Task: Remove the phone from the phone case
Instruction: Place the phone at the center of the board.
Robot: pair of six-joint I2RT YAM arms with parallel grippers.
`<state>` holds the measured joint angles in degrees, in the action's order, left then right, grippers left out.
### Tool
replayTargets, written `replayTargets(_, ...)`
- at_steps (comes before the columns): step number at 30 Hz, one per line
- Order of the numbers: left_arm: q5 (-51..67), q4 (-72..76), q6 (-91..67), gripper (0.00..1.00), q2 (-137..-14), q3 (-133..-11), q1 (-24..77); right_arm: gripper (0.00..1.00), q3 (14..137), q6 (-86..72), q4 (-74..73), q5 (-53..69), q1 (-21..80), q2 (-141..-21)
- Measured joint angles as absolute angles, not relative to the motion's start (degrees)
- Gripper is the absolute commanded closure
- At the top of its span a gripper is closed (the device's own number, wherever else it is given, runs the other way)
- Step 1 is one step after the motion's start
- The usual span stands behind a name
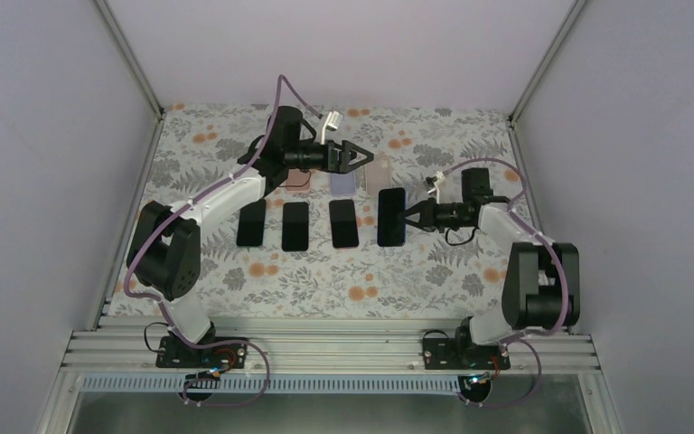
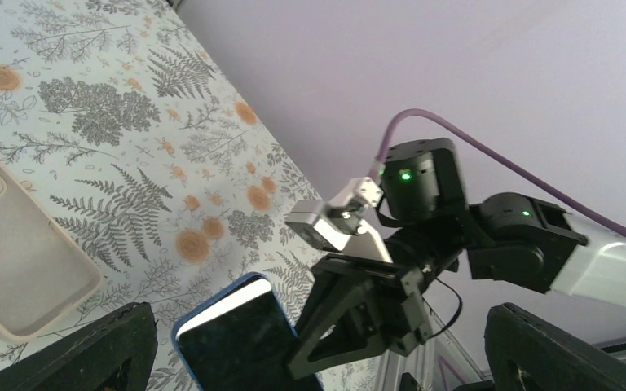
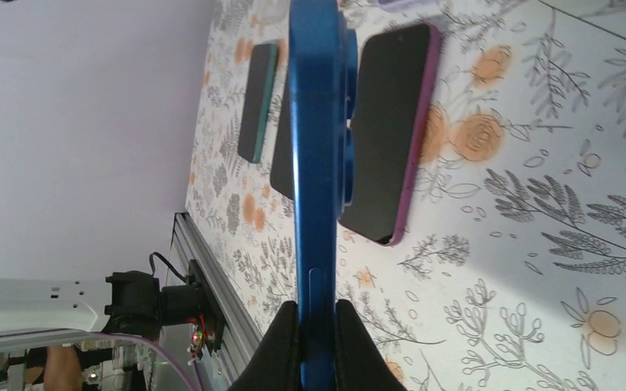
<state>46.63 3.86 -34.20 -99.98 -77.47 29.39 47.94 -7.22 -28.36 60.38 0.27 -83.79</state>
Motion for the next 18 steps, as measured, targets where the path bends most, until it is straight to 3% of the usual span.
replayTargets(18,46.7,3.8,-35.2,0.00,-100.0,-77.5,28.1,0.96,58.1,-1.0,-34.5,59.3,0.3,-104.6)
